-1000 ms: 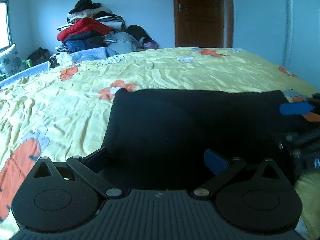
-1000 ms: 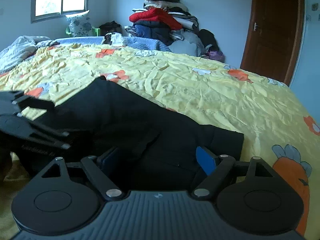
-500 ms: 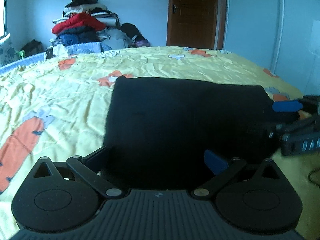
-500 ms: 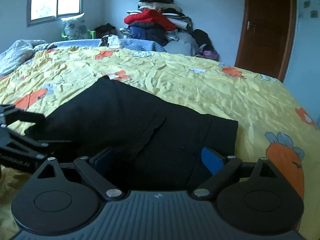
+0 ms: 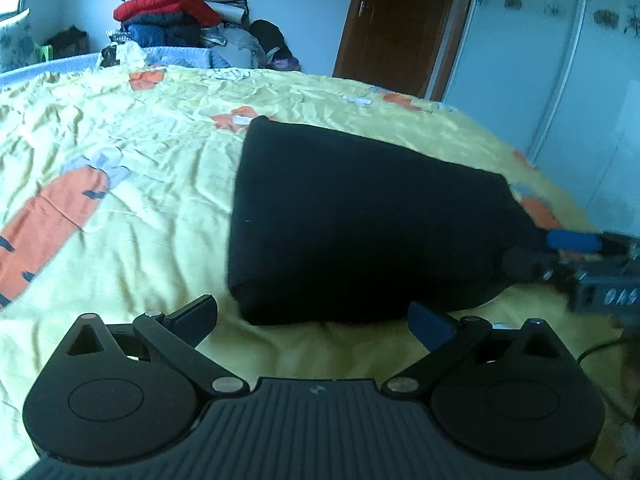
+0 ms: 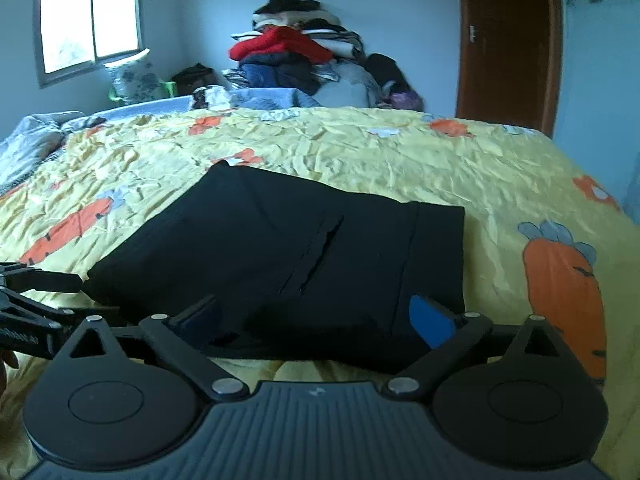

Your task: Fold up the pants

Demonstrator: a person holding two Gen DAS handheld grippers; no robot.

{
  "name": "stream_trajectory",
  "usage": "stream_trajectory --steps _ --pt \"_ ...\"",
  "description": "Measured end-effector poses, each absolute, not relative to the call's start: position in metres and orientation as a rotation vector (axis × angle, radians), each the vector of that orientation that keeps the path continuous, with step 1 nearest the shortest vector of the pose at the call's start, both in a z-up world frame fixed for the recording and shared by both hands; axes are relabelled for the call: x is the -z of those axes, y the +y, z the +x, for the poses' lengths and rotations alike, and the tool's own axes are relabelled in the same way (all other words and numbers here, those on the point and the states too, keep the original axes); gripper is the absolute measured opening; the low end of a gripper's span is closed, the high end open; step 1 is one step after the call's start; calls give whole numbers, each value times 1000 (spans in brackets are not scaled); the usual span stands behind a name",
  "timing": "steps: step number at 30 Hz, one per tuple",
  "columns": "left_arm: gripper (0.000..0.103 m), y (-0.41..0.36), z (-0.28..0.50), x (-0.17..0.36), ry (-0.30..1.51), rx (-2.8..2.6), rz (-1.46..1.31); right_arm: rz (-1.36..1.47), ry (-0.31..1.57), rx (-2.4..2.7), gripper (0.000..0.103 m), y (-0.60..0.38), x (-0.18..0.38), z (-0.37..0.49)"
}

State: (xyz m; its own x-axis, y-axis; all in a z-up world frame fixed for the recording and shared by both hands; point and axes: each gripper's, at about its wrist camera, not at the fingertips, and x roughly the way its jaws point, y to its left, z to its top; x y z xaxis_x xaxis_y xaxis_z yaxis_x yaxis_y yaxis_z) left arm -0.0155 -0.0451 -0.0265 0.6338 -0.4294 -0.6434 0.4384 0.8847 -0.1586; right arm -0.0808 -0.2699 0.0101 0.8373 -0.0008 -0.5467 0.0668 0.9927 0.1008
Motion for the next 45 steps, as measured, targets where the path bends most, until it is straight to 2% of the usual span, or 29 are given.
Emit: stream_trajectory --steps 4,12,23,45 --pt "102 -57 -25 27 723 488 37 113 603 63 102 -262 -10 -85" --pt "102 -68 -38 35 715 476 66 316 713 11 102 -258 -2 -98" --pt "102 -70 -41 46 679 417 104 145 684 152 103 -240 18 -106" --pt "103 -71 -44 48 689 267 139 85 656 199 103 -233 26 -106"
